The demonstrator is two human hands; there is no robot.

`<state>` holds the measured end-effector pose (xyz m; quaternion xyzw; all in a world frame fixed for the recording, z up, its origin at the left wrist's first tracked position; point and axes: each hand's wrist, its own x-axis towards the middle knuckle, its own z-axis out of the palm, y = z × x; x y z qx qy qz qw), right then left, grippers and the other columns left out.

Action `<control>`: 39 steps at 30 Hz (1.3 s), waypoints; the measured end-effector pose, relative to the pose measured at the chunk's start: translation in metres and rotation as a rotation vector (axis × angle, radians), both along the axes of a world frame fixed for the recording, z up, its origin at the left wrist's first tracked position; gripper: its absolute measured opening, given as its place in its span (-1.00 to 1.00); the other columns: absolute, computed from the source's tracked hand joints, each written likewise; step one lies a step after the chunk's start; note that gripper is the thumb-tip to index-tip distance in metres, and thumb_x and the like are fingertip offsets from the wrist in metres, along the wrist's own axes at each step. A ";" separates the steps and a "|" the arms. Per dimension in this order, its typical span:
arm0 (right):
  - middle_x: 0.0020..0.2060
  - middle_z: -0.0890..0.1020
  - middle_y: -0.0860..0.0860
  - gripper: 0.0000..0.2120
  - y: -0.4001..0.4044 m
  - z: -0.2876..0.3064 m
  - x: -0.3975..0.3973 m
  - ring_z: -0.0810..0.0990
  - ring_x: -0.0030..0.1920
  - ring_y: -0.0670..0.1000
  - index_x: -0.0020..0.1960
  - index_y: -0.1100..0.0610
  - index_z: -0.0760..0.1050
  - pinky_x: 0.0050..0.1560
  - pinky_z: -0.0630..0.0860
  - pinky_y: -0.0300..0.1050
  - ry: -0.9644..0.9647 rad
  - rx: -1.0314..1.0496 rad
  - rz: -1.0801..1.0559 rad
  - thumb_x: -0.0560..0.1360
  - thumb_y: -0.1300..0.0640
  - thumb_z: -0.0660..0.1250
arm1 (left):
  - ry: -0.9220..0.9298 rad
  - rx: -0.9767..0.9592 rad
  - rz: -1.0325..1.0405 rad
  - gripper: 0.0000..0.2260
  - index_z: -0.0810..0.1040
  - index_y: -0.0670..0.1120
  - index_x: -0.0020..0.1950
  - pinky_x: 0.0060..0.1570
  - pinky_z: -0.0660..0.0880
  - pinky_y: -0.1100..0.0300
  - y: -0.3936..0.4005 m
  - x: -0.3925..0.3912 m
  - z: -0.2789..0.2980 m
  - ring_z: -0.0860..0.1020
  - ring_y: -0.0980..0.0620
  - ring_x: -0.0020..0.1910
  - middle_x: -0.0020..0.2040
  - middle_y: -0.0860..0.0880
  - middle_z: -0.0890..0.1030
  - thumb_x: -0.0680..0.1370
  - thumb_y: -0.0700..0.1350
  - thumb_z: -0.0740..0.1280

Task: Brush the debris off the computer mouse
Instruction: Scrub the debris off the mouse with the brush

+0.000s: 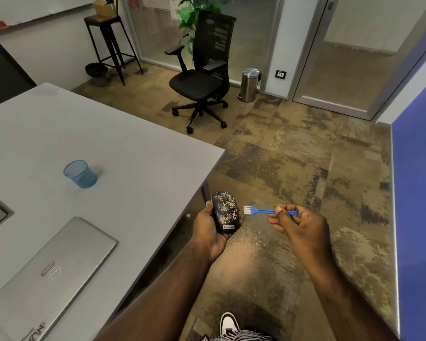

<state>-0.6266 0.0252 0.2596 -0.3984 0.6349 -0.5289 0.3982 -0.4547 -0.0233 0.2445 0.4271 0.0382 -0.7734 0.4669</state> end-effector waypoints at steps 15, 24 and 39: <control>-0.28 0.74 -0.06 -0.91 -0.002 -0.001 -0.005 0.75 -0.23 -0.06 -0.07 0.06 0.63 -0.27 0.60 -0.32 0.018 -0.009 0.041 0.53 0.23 0.39 | -0.039 -0.018 -0.025 -0.56 0.48 -0.21 0.26 -0.23 0.56 0.02 -0.003 -0.013 0.001 0.58 -0.15 -0.13 -0.02 -0.22 0.63 0.66 0.09 0.03; -0.29 0.74 -0.07 -0.90 -0.011 0.000 -0.006 0.74 -0.24 -0.09 -0.09 0.03 0.62 -0.25 0.62 -0.29 0.066 -0.021 0.014 0.53 0.22 0.40 | -0.058 -0.031 -0.067 -0.50 0.40 -0.26 0.37 -0.17 0.58 0.00 -0.001 -0.013 -0.003 0.57 -0.16 -0.18 0.05 -0.28 0.59 0.66 0.10 0.02; -0.34 0.72 -0.10 -0.87 -0.030 0.003 -0.009 0.73 -0.25 -0.14 -0.11 -0.05 0.60 -0.25 0.65 -0.25 0.156 -0.004 -0.014 0.53 0.18 0.40 | -0.062 -0.037 -0.105 -0.46 0.39 -0.29 0.39 -0.15 0.55 0.00 -0.001 -0.014 -0.001 0.57 -0.17 -0.17 0.02 -0.30 0.59 0.66 0.11 -0.01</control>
